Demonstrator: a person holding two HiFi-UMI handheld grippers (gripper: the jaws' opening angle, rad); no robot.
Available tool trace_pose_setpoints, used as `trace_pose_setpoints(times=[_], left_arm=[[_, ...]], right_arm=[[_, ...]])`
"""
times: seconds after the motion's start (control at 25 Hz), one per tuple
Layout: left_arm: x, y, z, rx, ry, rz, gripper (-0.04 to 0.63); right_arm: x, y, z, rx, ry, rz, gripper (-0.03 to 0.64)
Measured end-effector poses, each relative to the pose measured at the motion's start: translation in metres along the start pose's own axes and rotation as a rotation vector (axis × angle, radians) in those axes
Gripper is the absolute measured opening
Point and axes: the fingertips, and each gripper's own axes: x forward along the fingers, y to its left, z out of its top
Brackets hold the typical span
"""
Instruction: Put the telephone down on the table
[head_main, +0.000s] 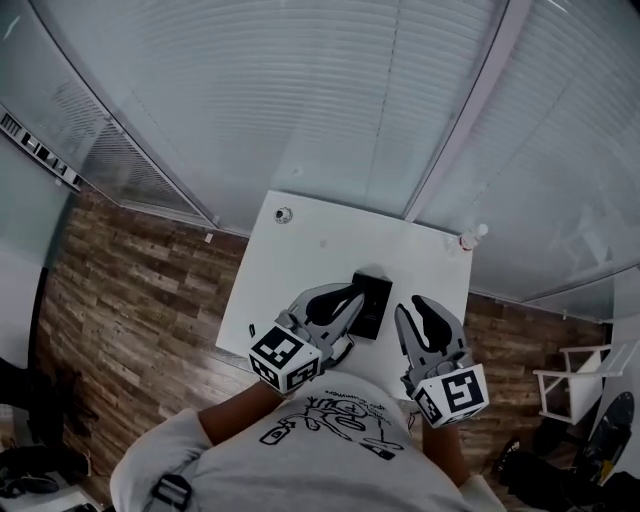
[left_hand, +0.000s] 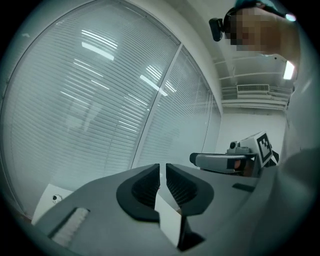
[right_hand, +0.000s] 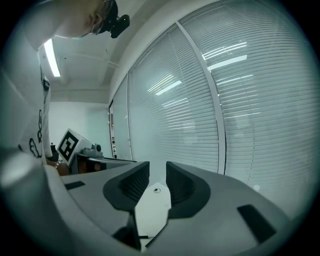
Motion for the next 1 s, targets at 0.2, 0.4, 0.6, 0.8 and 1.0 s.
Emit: trace_pose_setpoints(times=[0.2,0.4,0.6,0.8,1.0], left_arm=[[-0.009,-0.008,0.004,0.097,-0.006,0.041,0.028],[-0.018,-0.008,0.007,0.109,-0.016,0.058,0.023],[-0.022,-0.006,0.014,0.127,-0.033,0.07,0.02],[-0.023,-0.006,0.018,0.138,-0.046,0.076,0.018],[-0.023,-0.006,0.019,0.133,-0.051,0.07,0.017]], right_arm=[[-0.009,0.004,0.007,-0.045,-0.016,-0.009,0.086],[-0.014,0.009,0.01,-0.089,-0.017,-0.034,0.075],[-0.016,0.009,0.011,-0.103,-0.016,-0.06,0.069],[-0.019,0.006,0.01,-0.104,-0.013,-0.075,0.069],[-0.02,0.005,0.012,-0.108,-0.016,-0.086,0.067]])
